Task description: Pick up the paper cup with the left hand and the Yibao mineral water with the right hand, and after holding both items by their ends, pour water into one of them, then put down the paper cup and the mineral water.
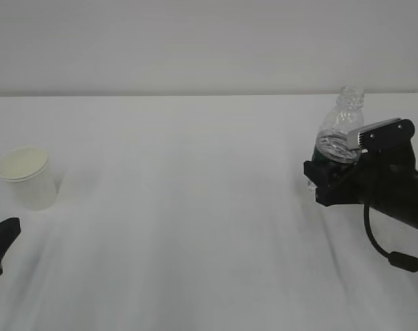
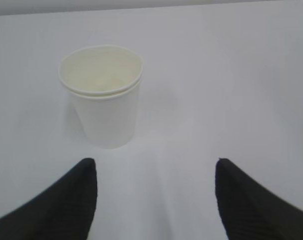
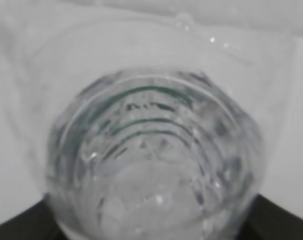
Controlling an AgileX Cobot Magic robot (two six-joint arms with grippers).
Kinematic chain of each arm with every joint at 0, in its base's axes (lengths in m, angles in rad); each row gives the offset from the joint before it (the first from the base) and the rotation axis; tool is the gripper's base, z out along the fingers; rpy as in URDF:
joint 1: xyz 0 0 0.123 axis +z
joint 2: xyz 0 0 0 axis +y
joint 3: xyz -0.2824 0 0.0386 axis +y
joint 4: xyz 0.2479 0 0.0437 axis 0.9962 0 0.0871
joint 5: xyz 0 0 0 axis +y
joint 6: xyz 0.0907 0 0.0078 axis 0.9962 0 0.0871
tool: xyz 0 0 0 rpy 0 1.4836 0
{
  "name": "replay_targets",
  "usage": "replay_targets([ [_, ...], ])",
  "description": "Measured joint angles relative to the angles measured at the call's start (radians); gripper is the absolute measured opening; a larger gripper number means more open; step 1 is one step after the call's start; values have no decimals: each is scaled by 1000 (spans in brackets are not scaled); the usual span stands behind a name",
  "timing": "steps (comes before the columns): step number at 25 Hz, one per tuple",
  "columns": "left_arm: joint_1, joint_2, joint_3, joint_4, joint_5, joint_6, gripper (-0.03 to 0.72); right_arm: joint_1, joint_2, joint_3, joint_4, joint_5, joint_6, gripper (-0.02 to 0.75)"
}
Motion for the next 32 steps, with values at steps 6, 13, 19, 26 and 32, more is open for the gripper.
replay_targets([
  [6, 0, 117, 0, -2, -65, 0, 539, 0, -35, 28, -4, 4, 0, 436],
  [13, 0, 336, -2, -2, -166, 0, 538, 0, -37, 56, -4, 4, 0, 436],
  [19, 0, 414, -8, -2, -171, 0, 538, 0, -41, 64, -4, 4, 0, 436],
  [26, 0, 416, -43, -2, -172, 0, 537, 0, -42, 64, -12, 4, 0, 436],
  [32, 0, 416, -90, -19, -172, 0, 534, 0, -42, 64, -24, 4, 0, 436],
])
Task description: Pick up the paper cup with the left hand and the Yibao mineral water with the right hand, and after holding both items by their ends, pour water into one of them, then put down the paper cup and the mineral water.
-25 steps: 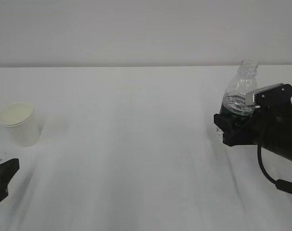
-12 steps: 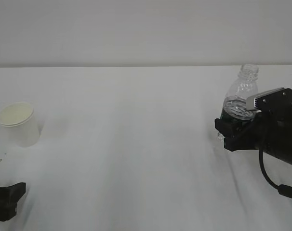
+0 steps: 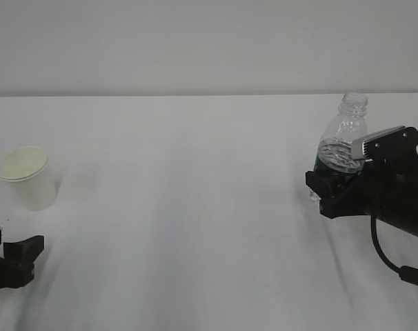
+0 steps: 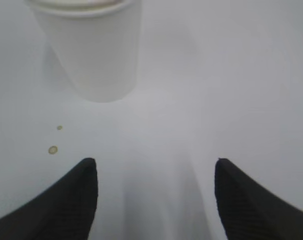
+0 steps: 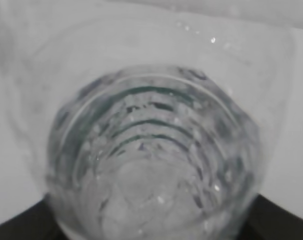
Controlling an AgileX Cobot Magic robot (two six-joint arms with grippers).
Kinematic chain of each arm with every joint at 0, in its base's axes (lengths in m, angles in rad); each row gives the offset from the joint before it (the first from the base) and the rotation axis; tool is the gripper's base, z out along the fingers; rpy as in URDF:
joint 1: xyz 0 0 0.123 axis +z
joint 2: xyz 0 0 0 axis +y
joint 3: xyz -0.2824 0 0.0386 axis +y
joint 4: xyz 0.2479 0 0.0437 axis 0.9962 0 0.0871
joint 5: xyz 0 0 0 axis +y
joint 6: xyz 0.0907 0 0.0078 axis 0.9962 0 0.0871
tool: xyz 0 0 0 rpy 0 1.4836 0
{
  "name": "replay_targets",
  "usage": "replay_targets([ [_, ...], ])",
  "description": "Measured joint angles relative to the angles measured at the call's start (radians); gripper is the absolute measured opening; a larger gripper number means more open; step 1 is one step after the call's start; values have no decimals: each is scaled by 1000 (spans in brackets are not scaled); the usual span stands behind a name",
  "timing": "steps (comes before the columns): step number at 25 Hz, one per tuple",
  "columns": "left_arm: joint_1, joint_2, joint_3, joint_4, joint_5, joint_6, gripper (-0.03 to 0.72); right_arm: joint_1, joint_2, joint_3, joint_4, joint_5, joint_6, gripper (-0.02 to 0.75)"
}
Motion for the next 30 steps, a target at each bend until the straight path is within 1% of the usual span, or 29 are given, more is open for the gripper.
replay_targets([
  [4, 2, 2, -26, -28, 0, 0, 532, 0, -1, 0, -1, 0, 0, 436],
  [14, 2, 7, -84, -60, 0, 0, 527, 0, -1, 0, -2, 0, 0, 435],
  [25, 2, 65, -130, -93, 0, 0, 524, 0, -1, 0, -2, -2, 0, 435],
  [30, 2, 65, -163, -124, 0, 6, 522, 0, -1, 0, -2, -2, 0, 435],
])
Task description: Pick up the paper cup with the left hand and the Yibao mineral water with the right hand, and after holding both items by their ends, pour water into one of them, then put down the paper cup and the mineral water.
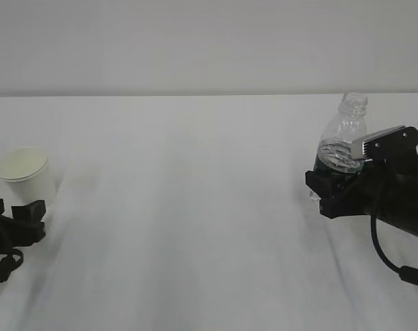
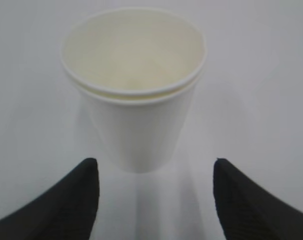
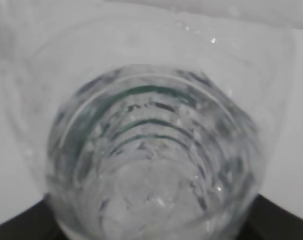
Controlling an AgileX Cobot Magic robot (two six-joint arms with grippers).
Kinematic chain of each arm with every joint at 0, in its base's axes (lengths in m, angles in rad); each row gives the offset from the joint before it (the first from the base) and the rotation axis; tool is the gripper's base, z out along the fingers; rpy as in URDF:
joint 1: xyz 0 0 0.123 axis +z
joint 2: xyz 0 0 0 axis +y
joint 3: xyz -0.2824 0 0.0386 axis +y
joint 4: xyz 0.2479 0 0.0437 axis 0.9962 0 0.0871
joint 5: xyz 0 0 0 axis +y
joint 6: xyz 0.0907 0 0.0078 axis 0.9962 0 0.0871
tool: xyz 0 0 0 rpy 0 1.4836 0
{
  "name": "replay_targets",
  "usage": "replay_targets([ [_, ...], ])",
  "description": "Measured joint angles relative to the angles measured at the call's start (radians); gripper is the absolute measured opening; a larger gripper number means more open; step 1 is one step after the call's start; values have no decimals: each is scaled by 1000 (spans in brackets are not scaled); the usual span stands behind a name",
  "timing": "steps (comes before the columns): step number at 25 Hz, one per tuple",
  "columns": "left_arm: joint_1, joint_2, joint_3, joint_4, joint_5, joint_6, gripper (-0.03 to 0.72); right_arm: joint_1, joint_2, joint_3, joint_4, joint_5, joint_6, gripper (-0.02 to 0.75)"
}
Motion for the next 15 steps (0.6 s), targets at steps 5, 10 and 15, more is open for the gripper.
replay_targets([
  [5, 0, 26, -27, -10, 0, 8, 521, 0, 0, 0, -3, 0, 0, 435],
  [10, 0, 50, -43, -11, 0, 10, 521, 0, 0, 0, -2, 0, 0, 435],
  [15, 0, 53, -56, -14, 0, 10, 520, 0, 0, 0, -2, 0, 0, 435],
])
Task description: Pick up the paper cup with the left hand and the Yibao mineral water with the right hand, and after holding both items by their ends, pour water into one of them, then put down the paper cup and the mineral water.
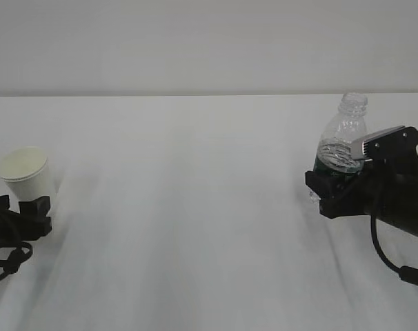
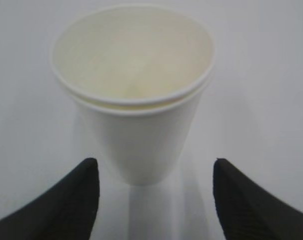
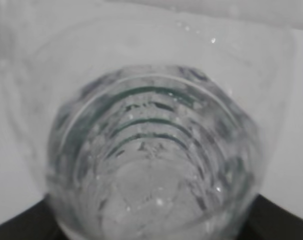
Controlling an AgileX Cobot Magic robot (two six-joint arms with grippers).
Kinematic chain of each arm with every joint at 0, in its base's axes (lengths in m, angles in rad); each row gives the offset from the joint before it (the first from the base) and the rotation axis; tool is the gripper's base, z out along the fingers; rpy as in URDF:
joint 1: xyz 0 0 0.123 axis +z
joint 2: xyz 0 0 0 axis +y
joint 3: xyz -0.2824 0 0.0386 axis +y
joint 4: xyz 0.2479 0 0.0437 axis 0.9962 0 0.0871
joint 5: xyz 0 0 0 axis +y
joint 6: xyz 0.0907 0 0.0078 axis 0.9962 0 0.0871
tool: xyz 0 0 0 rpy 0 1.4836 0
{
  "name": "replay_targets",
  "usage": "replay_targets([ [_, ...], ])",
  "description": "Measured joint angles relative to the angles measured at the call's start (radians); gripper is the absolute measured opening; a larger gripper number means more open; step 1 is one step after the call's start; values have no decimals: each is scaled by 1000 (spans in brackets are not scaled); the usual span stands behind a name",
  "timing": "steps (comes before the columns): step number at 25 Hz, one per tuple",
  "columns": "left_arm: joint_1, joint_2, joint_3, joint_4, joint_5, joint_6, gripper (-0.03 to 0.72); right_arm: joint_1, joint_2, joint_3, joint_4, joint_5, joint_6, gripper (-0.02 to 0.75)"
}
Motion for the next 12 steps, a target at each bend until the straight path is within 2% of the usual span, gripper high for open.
replay_targets([
  [5, 14, 0, -6, 10, 0, 1, 519, 0, 0, 0, 0, 0, 0, 435],
  [12, 119, 0, -6, 138, 0, 1, 519, 0, 0, 0, 0, 0, 0, 435],
])
